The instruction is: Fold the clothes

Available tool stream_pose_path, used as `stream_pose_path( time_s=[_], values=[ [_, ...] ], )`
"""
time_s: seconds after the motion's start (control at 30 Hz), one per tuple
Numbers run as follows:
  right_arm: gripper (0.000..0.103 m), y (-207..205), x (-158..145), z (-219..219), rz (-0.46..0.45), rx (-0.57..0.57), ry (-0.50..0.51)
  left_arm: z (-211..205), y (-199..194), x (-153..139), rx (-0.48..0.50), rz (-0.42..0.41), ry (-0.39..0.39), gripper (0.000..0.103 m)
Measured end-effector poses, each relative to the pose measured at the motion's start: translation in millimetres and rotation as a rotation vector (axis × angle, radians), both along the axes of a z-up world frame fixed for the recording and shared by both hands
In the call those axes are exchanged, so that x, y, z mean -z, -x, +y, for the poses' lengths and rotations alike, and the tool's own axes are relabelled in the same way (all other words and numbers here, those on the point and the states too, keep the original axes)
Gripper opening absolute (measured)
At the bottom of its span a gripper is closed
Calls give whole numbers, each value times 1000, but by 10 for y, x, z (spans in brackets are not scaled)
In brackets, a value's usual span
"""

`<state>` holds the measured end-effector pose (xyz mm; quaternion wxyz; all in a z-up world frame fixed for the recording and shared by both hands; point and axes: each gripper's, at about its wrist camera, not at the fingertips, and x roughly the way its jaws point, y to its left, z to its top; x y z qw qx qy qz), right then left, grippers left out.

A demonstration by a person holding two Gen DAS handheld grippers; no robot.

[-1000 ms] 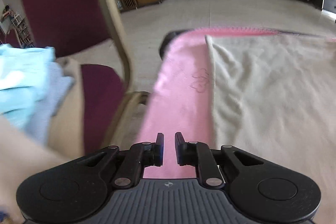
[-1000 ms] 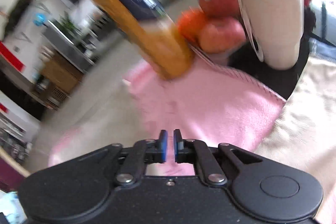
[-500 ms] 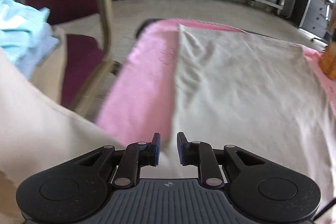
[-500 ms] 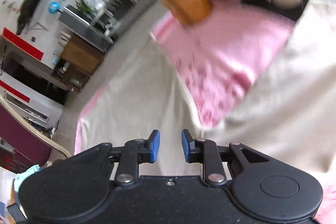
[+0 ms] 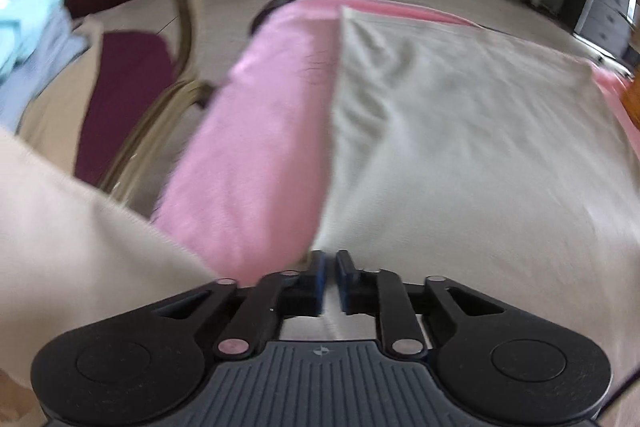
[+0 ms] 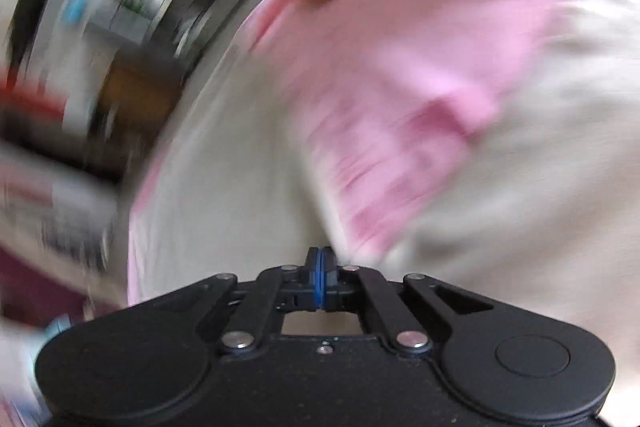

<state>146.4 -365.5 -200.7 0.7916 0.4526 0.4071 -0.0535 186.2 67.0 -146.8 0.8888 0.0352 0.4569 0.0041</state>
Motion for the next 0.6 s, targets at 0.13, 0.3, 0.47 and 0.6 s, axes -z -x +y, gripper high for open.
stream_pose_path(
  time_s=[0.13, 0.3, 0.47, 0.6],
  values=[
    [0, 286, -73, -313, 44, 186, 53, 80, 155, -128, -39, -30, -22, 13],
    [12, 663, -473, -242, -23, 137, 88, 181, 348, -289, -87, -68, -48, 12],
    [25, 1169, -807, -127, -173, 22, 94, 347, 760, -409, -109, -53, 69, 13],
    [33, 1375, -777, 82, -147, -74, 108, 324, 1038, -288, -64, 38, 149, 14]
  ],
)
